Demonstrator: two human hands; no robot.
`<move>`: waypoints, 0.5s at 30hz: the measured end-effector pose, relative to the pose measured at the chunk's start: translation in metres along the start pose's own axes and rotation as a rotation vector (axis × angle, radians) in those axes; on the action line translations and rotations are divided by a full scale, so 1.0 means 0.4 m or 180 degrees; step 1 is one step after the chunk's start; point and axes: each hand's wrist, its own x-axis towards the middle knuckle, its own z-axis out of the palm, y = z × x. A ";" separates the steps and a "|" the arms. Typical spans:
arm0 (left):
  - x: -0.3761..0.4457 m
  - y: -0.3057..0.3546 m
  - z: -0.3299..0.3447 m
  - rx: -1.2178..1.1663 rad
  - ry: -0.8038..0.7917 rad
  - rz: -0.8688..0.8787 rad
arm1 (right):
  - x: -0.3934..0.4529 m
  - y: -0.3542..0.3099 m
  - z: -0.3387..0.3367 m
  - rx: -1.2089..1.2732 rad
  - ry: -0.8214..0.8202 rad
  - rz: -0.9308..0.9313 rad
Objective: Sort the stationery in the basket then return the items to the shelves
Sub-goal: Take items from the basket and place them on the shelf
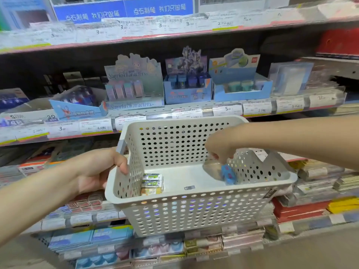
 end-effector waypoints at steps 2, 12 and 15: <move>0.004 0.006 0.002 -0.0029 -0.0088 -0.0012 | 0.041 -0.008 0.005 -0.0111 -0.0269 -0.0002; 0.013 0.008 0.019 -0.0150 -0.0174 -0.0029 | 0.120 -0.015 0.059 -0.0763 -0.1208 -0.0291; 0.019 0.007 0.021 -0.0088 -0.0188 -0.0028 | 0.154 -0.005 0.082 -0.1012 -0.1185 -0.0499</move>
